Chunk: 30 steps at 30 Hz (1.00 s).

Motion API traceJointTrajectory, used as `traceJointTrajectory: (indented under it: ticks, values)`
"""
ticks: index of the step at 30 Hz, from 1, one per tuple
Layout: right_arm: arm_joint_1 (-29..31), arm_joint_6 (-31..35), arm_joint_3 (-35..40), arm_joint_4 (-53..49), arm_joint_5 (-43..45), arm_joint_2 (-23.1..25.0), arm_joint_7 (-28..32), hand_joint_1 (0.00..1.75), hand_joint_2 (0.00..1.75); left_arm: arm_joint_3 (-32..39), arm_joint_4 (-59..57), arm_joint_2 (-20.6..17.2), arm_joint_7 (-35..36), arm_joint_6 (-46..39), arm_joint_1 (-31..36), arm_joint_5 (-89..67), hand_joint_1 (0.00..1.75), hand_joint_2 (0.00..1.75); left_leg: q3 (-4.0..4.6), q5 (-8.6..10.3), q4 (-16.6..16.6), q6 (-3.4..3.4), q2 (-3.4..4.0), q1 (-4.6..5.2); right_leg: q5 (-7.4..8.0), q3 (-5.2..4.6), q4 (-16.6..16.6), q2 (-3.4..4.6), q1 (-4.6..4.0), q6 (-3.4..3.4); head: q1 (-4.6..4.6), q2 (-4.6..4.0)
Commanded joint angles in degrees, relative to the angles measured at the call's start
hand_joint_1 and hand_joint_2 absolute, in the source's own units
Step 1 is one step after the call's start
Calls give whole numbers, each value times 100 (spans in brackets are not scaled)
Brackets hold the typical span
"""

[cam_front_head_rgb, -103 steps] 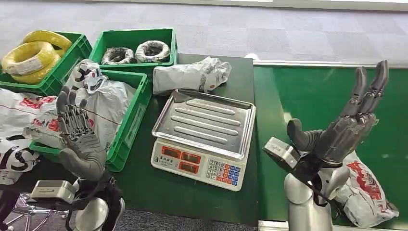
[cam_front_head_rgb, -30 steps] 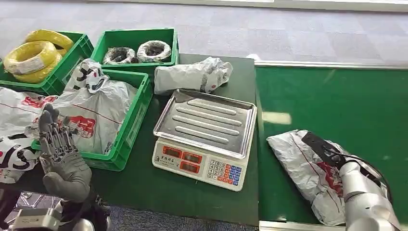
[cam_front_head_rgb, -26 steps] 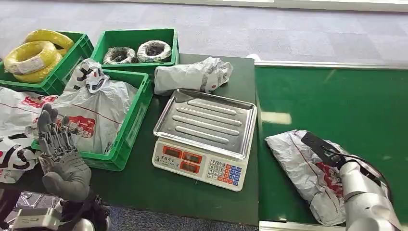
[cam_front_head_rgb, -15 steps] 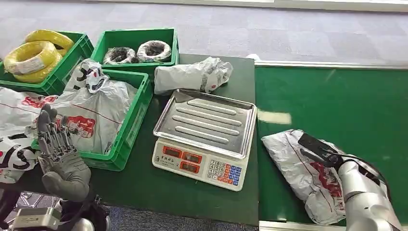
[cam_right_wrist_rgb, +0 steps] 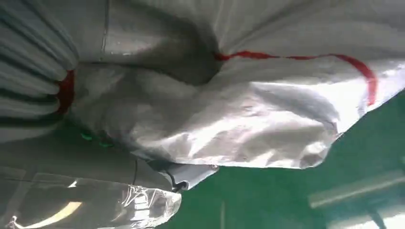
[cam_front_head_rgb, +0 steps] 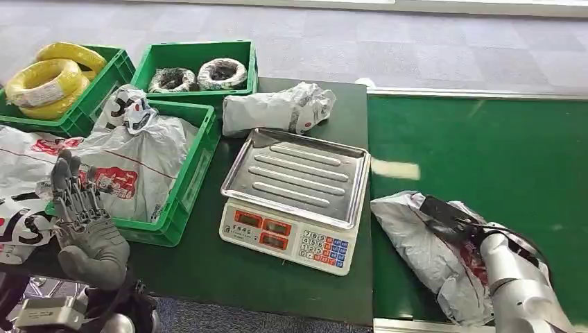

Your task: Moved the parcel from conveyor to table for the left to box.

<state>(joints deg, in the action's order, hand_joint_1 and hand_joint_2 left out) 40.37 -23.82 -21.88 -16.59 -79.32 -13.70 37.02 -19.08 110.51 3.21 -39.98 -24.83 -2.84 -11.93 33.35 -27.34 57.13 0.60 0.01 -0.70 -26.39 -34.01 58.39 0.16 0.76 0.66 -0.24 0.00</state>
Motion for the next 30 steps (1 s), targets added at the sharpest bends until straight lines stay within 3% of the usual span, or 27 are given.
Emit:
traceJointTrajectory:
  ticks: [1, 6, 21, 23, 26, 28, 30]
  values:
    - [192, -12, 429, -12, 106, -119, 250, 175, 175, -119, -157, -311, -2, -233, 11, 107, 0, 0, -8, -1, -4, -2, 3, 3, -1, 6, -3, 2, 2, -3, 0, 0]
    - [181, 118, 557, -73, 325, -173, 298, 175, 175, -317, -201, -520, -2, -494, 118, 250, 0, 0, -10, 0, -7, -2, 5, 4, 1, 6, -5, 3, 3, -5, -2, 0]
    - [159, 273, 596, -144, 501, -152, 298, 175, 175, -374, -203, -570, -2, -584, 139, 268, 0, 0, -9, 0, -6, -3, 3, 3, 1, 7, -5, 1, 2, -5, 0, 0]
    - [123, 495, 739, -351, 883, -116, 298, 175, 175, -429, -187, -622, -2, -684, 136, 273, 0, 0, -5, 0, -4, -2, 5, 3, 1, 2, -2, 3, 2, -3, 0, 0]
    - [85, 1568, 1324, -1180, 1907, -112, 219, 175, 175, -509, -124, -712, -2, -879, 87, 252, 0, 0, -10, 0, -8, -3, 10, 4, 2, 5, -5, 7, 3, -5, -2, 0]
    - [233, 2650, 1639, -1767, 1596, 41, -564, 175, 175, -562, -148, -713, -2, -896, 67, 278, 0, 0, 0, -1, -1, -2, 21, 9, 3, -11, 6, 19, 8, -3, -2, 0]
    - [309, 3087, 2014, -2421, 1411, 185, -1144, 175, 175, -638, -282, -665, -2, -810, 151, 315, 0, 0, 2, -4, 0, -2, 41, 10, 6, -19, 9, 38, 9, -4, -2, 0]
